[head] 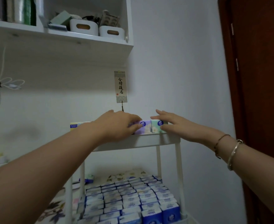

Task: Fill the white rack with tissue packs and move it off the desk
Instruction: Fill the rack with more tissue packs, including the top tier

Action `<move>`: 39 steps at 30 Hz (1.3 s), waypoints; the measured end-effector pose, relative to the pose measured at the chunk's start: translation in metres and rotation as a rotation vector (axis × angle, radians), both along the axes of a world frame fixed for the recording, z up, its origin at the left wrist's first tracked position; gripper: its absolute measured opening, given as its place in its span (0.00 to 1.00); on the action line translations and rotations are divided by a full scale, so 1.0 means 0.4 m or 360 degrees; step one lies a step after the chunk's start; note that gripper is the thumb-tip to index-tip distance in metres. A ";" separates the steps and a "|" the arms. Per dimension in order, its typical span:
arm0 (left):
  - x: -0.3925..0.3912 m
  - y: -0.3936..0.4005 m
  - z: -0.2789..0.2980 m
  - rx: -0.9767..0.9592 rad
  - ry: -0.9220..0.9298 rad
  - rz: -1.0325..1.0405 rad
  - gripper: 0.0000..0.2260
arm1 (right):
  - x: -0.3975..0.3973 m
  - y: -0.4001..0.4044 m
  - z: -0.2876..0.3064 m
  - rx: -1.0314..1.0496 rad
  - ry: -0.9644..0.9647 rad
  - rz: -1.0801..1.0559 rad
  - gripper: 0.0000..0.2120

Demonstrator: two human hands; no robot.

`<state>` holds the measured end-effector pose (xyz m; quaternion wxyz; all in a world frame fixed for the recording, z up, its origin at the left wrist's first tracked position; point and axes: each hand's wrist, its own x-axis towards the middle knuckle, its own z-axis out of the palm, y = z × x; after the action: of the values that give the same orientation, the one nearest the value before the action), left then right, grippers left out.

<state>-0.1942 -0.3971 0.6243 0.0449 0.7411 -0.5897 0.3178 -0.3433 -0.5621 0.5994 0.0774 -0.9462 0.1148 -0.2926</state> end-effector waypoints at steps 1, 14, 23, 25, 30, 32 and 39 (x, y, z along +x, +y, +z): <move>0.005 0.004 -0.007 0.0014 -0.0038 0.0003 0.19 | 0.000 0.004 -0.007 -0.0118 -0.0040 -0.0069 0.24; 0.130 0.211 -0.152 -0.1155 0.0367 -0.0618 0.13 | 0.081 0.147 -0.231 -0.0789 -0.0306 0.0332 0.08; 0.386 0.252 -0.337 -0.1616 0.0962 -0.0215 0.09 | 0.408 0.087 -0.355 -0.0237 0.0024 0.0055 0.08; 0.447 0.236 -0.392 -0.1588 0.1093 -0.0135 0.08 | 0.479 0.055 -0.370 -0.0034 0.0143 -0.0068 0.08; 0.588 0.152 -0.487 -0.1427 0.1386 -0.0059 0.07 | 0.612 -0.042 -0.396 0.0250 0.0318 -0.0255 0.05; 0.632 0.104 -0.512 -0.1317 0.1502 -0.0046 0.07 | 0.652 -0.087 -0.408 0.0347 0.0433 -0.0351 0.07; 0.797 -0.077 -0.585 -0.0876 0.1714 0.0021 0.11 | 0.786 -0.165 -0.426 0.0556 0.1240 -0.0663 0.58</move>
<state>0.1245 -0.4280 0.3902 0.5251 0.7626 -0.3756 0.0390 -0.0289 -0.6280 0.4290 0.1263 -0.9152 0.3699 0.0983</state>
